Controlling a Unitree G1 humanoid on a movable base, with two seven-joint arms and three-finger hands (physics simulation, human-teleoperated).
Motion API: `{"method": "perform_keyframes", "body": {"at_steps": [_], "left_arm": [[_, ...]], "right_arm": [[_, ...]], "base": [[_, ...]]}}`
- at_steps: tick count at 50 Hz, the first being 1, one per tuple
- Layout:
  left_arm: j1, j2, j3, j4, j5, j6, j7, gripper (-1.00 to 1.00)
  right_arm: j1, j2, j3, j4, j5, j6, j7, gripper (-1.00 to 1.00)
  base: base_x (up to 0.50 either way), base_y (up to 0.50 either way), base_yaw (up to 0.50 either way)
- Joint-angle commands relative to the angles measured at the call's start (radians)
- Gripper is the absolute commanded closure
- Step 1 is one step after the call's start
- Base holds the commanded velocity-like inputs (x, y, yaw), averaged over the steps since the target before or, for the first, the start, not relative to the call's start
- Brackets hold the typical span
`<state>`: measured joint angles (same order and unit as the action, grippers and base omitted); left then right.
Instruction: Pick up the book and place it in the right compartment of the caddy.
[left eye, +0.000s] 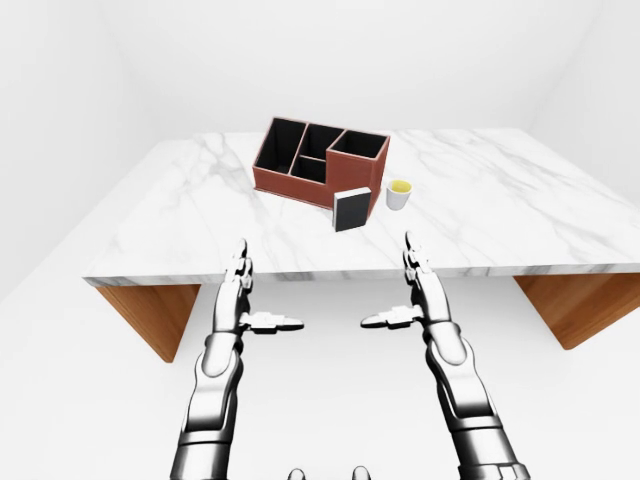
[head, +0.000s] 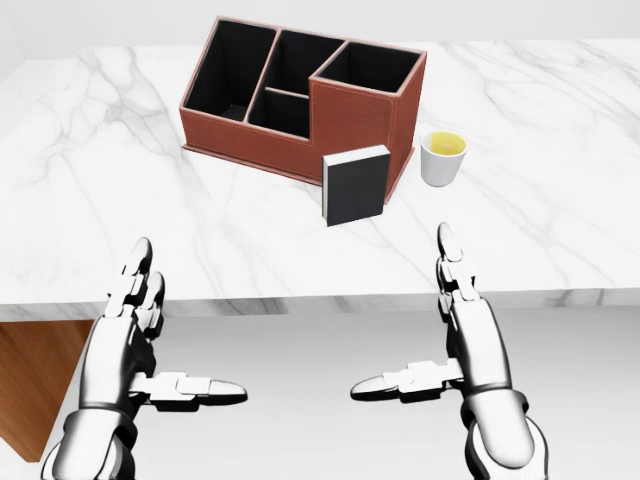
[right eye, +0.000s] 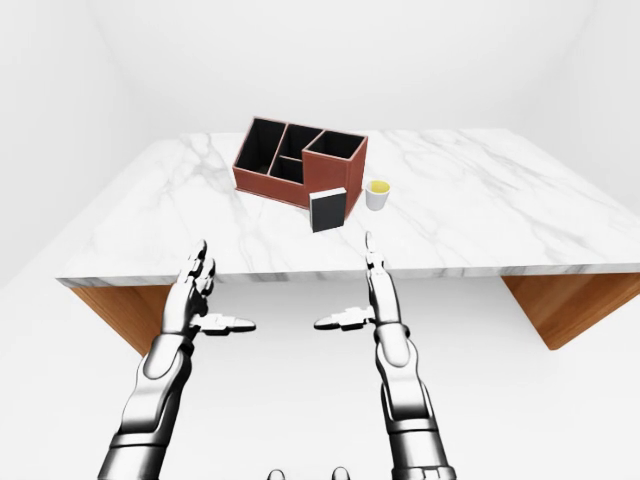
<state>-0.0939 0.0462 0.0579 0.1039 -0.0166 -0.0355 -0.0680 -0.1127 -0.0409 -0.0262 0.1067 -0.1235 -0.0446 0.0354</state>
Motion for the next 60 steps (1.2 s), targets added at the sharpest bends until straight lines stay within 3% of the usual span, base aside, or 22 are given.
{"method": "perform_keyframes", "body": {"at_steps": [1,2,4,7,12,60], "left_arm": [[-0.022,0.016,0.026,-0.102,-0.028,0.063,-0.024,-1.0],[-0.025,0.017,0.029,-0.112,-0.031,0.074,-0.024,-1.0],[-0.031,0.022,0.034,-0.129,-0.025,0.072,-0.019,-1.0],[-0.032,0.025,0.038,-0.159,-0.026,0.084,-0.022,-1.0],[-0.034,0.028,0.046,-0.228,-0.039,0.123,-0.027,-1.0],[-0.036,0.029,0.047,-0.275,-0.042,0.123,-0.053,-1.0]], "right_arm": [[-0.012,-0.018,-0.001,-0.158,-0.039,0.089,0.065,-1.0],[-0.017,-0.018,-0.004,-0.17,-0.046,0.1,0.064,-1.0],[-0.03,-0.022,-0.011,-0.2,-0.048,0.132,0.078,-1.0],[-0.046,-0.03,-0.009,-0.218,-0.071,0.132,0.091,-1.0],[-0.083,-0.044,-0.005,-0.241,-0.124,0.132,0.126,-1.0],[-0.156,-0.032,0.026,-0.451,-0.296,0.132,0.272,-1.0]], "base": [[0.0,0.0,0.0],[0.0,0.0,0.0],[0.0,0.0,0.0],[0.0,0.0,0.0],[0.0,0.0,0.0],[0.22,0.0,0.0]]}}
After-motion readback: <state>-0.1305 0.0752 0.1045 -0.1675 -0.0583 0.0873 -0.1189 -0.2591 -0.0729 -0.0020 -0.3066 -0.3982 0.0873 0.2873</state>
